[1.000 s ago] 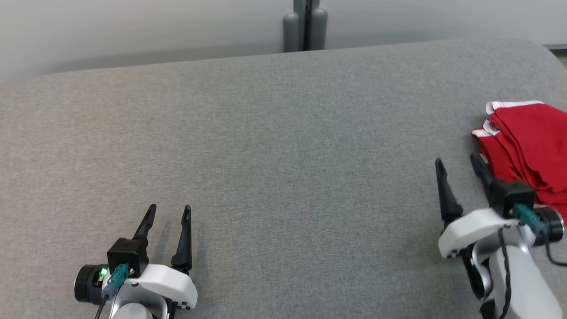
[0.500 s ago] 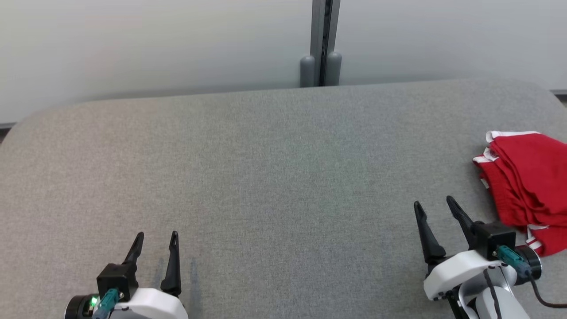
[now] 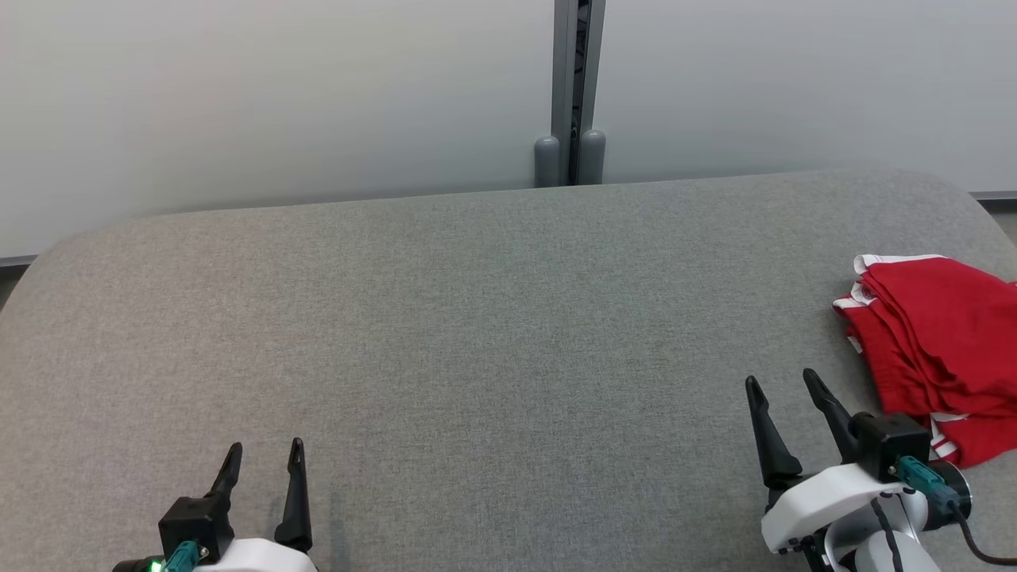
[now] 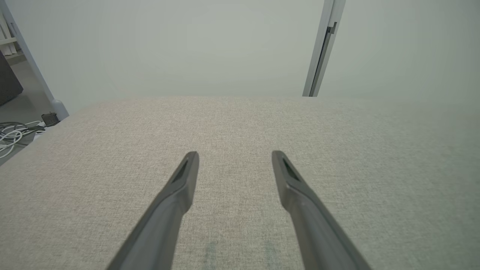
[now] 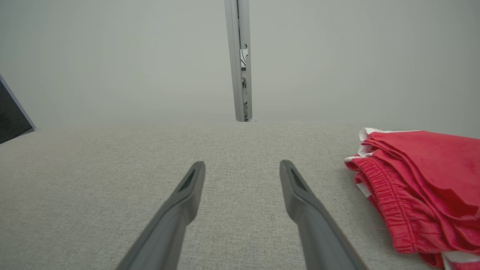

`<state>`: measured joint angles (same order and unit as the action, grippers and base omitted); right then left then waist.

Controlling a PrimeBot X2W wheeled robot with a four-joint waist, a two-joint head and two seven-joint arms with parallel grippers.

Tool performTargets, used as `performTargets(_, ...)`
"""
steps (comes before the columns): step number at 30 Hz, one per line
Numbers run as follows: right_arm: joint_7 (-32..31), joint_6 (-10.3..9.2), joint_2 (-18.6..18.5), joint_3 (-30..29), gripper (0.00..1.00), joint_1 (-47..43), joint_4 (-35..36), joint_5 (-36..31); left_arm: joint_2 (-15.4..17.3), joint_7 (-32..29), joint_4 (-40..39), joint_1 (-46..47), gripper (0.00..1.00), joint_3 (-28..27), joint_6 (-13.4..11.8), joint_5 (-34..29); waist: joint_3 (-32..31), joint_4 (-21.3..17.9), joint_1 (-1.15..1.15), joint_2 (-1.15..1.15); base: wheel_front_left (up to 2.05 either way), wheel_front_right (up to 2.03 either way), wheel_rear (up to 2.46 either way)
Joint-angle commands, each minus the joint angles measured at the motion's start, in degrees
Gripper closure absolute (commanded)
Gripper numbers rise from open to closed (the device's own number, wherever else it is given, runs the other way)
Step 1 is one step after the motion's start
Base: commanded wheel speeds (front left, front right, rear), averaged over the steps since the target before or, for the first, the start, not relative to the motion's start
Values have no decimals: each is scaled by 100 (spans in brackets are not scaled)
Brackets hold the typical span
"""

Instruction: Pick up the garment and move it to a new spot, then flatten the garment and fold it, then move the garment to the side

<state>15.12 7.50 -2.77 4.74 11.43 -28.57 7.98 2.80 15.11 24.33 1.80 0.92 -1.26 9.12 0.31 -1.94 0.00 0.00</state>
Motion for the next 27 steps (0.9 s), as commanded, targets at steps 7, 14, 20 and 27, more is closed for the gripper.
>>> performTargets(7, -1, -2, -33, -34, 0, -72, -64, 158, 24, 1, 38, -28, 0, -72, -18, -12, 31, -9, 0, 0, 0, 0, 0)
performTargets(14, -1, -1, -33, -16, 0, -28, -91, 173, 25, 1, 62, -31, 0, -45, -37, -13, 65, 6, 0, 0, 0, 0, 0)
performTargets(20, -1, -1, -33, 2, 0, -37, -105, 181, 25, 1, 60, -28, 0, -44, -61, 11, 88, 30, 0, 0, 0, 0, 0)
performTargets(27, -1, -1, -30, 2, 0, -11, -125, 148, 29, 1, 45, -20, 0, -51, -63, 33, 136, -18, 0, 0, 0, 0, 0)
